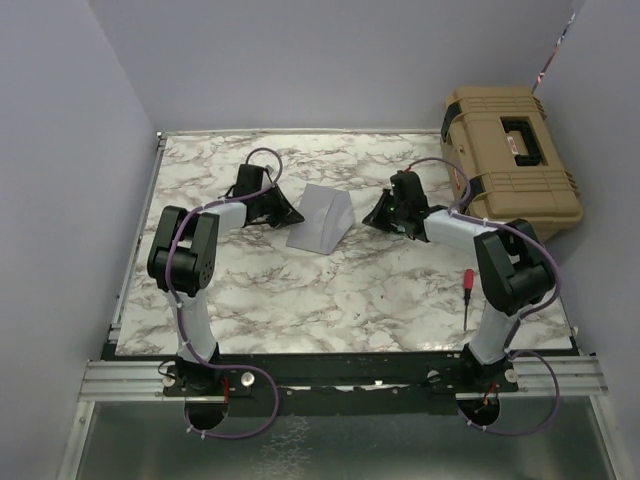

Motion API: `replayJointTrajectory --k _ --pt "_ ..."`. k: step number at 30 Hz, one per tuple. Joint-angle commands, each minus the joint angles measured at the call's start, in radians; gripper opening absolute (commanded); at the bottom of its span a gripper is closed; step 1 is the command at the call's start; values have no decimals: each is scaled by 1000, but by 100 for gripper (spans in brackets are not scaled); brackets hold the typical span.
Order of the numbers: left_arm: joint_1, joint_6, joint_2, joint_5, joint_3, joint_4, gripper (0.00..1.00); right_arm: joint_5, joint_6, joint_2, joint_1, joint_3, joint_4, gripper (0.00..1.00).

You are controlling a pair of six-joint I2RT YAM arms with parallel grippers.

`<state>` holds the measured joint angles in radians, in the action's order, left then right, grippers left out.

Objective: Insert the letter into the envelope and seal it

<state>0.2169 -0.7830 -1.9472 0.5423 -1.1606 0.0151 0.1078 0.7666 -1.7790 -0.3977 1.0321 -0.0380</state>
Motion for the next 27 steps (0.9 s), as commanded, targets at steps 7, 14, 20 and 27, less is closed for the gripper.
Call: replayJointTrajectory --k 7,14,20,27 --pt "20 32 -81 -88 -29 -150 0 62 6 -169 -51 119 80 2" --pt "24 41 -96 -113 -33 -181 0 75 0 -232 -56 171 84 2" --pt "28 42 -103 -114 -39 -191 0 223 -7 -202 -59 81 -224 2" --pt "35 23 -116 -94 -48 -191 0 286 -1 -227 -59 64 -354 2"
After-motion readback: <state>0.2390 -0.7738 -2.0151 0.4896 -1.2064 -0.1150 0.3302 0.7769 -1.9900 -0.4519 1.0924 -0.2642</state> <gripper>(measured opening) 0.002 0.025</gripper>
